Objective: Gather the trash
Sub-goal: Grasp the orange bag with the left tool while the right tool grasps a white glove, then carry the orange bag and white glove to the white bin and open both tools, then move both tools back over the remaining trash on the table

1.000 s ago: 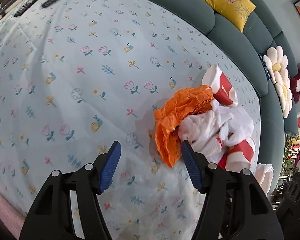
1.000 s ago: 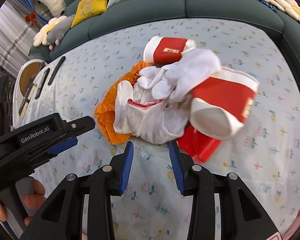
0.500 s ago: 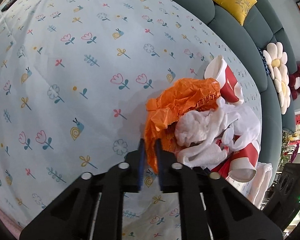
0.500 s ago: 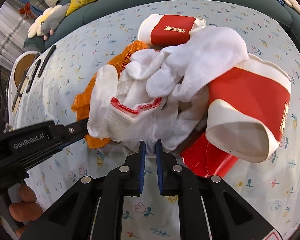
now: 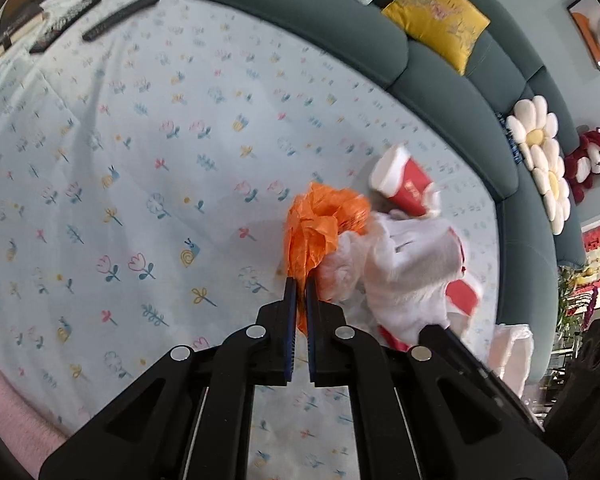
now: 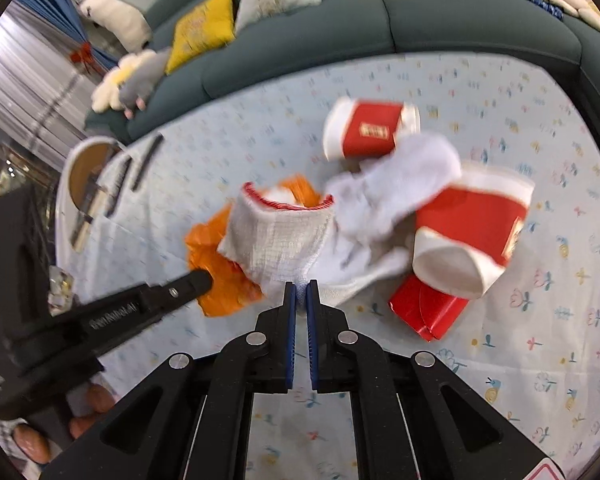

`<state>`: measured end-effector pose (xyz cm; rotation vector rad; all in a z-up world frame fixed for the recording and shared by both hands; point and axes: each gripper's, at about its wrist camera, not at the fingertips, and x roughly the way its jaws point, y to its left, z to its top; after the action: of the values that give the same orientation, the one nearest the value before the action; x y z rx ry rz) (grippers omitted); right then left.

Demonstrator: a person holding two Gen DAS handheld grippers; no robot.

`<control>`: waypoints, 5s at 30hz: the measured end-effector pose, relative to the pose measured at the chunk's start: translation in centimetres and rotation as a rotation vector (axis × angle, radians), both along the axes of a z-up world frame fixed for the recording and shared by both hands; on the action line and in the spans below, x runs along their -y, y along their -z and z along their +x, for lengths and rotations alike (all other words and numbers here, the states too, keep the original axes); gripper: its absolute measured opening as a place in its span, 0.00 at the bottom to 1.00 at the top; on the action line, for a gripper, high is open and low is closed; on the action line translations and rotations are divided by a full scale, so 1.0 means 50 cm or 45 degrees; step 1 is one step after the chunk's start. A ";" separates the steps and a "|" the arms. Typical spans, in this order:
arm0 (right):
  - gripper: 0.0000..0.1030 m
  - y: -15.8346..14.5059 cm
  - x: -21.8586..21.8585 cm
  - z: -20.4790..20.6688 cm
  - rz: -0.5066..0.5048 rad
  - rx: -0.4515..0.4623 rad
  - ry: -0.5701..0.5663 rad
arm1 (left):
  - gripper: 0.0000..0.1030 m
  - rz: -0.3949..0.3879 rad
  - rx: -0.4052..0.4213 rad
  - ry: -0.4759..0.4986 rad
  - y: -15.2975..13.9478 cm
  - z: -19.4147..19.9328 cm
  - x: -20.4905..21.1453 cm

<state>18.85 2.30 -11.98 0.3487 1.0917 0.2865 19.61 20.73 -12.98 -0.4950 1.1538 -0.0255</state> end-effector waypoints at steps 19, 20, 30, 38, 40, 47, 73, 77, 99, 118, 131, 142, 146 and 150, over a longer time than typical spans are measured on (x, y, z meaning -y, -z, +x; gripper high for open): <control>0.05 -0.321 0.201 -0.137 0.113 0.412 0.218 | 0.04 0.030 0.396 0.217 -0.317 -0.095 0.196; 0.05 -0.327 0.217 -0.147 0.112 0.422 0.234 | 0.04 0.033 0.408 0.239 -0.327 -0.102 0.215; 0.05 -0.347 0.395 -0.237 0.070 0.475 0.418 | 0.04 0.083 0.465 0.448 -0.362 -0.150 0.405; 0.05 -0.332 0.535 -0.300 0.075 0.475 0.575 | 0.04 0.110 0.476 0.613 -0.356 -0.181 0.557; 0.05 -0.326 0.565 -0.314 0.077 0.469 0.611 | 0.04 0.117 0.476 0.651 -0.352 -0.186 0.591; 0.05 -0.281 0.662 -0.352 0.076 0.430 0.730 | 0.04 0.119 0.478 0.766 -0.339 -0.200 0.699; 0.05 -0.054 0.700 -0.349 0.076 0.164 0.796 | 0.55 0.084 -0.253 0.530 0.094 -0.179 0.549; 0.05 -0.041 0.700 -0.343 0.082 0.147 0.796 | 0.55 0.060 -0.352 0.508 0.143 -0.197 0.555; 0.05 -0.036 0.707 -0.339 0.093 0.157 0.812 | 0.01 0.013 -0.132 0.664 0.041 -0.201 0.638; 0.16 -0.089 0.798 -0.390 0.012 0.202 0.969 | 0.29 0.095 0.086 0.896 -0.074 -0.173 0.867; 0.37 -0.114 0.771 -0.402 -0.002 0.218 0.979 | 0.51 0.197 0.184 0.828 -0.117 -0.190 0.809; 0.41 -0.161 0.668 -0.368 -0.061 0.252 0.837 | 0.53 0.207 0.231 0.733 -0.154 -0.187 0.708; 0.42 -0.177 0.631 -0.355 -0.071 0.263 0.786 | 0.54 0.227 0.244 0.685 -0.158 -0.184 0.658; 0.47 -0.191 0.585 -0.341 -0.089 0.277 0.729 | 0.54 0.236 0.241 0.642 -0.160 -0.180 0.609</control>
<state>1.81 -26.94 -2.42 0.5371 0.7475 -0.2187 10.63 -9.73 -4.96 -0.0274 1.0574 -0.3904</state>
